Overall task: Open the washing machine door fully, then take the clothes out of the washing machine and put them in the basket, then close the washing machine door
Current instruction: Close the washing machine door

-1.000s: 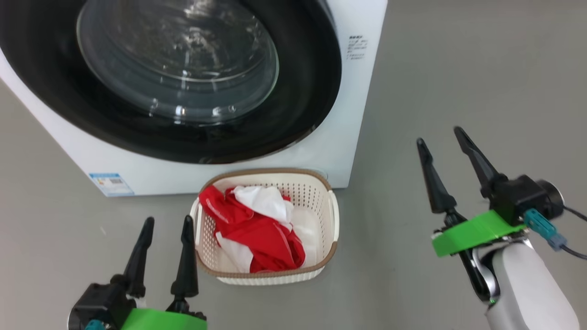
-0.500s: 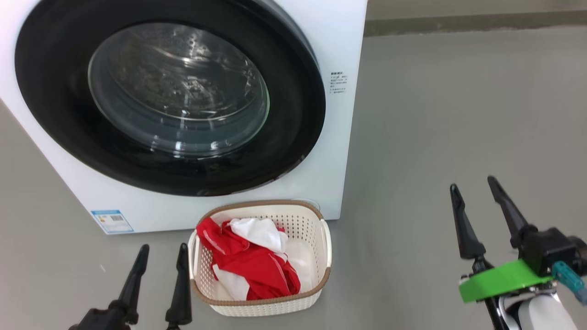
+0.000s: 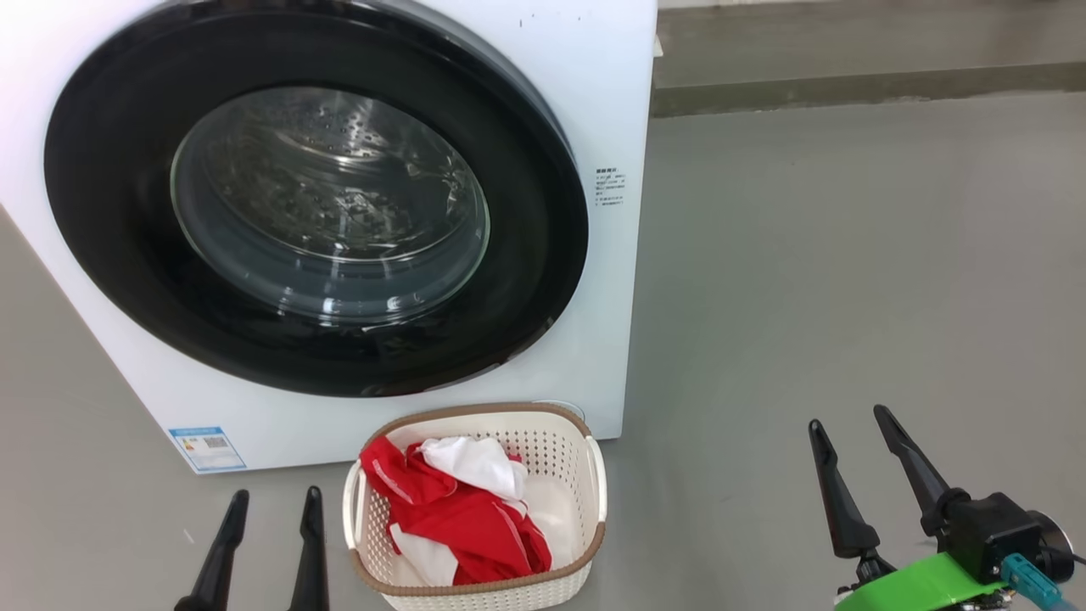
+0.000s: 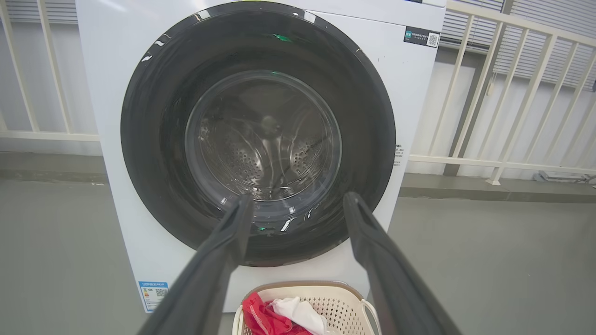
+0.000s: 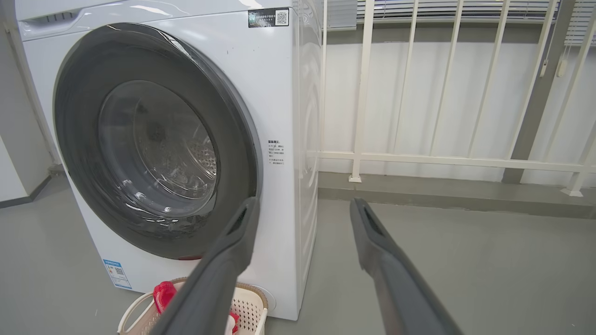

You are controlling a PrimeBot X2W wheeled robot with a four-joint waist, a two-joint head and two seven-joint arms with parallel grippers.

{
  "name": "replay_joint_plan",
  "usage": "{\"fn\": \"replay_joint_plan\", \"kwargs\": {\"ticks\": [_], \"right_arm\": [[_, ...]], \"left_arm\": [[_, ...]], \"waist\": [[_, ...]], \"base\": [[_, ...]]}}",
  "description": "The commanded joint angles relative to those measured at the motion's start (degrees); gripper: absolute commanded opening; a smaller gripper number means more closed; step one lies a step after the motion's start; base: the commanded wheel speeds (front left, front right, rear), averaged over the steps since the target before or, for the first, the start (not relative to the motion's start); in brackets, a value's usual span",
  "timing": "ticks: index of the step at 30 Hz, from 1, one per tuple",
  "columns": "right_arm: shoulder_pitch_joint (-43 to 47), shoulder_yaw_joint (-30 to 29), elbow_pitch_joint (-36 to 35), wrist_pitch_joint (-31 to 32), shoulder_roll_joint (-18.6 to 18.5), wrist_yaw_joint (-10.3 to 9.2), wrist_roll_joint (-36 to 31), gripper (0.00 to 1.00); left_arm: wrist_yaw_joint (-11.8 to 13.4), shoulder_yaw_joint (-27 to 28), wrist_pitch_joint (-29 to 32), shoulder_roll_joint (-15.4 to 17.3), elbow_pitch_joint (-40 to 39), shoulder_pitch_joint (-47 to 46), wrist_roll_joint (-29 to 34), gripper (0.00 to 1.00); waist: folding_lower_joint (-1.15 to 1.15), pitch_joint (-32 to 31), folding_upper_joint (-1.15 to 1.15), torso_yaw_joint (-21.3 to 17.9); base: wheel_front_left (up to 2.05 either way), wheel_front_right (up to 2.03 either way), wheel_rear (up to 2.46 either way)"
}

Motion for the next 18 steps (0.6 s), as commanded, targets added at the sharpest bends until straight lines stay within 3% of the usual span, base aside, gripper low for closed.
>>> {"fn": "replay_joint_plan", "kwargs": {"ticks": [1, 18], "right_arm": [[-0.9, 1.3, -1.8, 0.0, -0.5, -0.21, -0.4, 1.0], [0.7, 1.4, -2.2, 0.0, -0.5, -0.21, -0.7, 1.0]], "left_arm": [[-0.3, 2.2, -0.5, 0.5, -1.5, -0.9, 0.7, 1.0], [-0.2, 3.1, -0.5, 0.0, -0.3, 0.1, 1.2, 1.0]], "waist": [[0.0, -0.3, 0.0, -0.1], [0.0, -0.4, 0.0, -0.3]], "base": [[0.0, 0.0, 0.0], [0.0, 0.0, 0.0]]}}
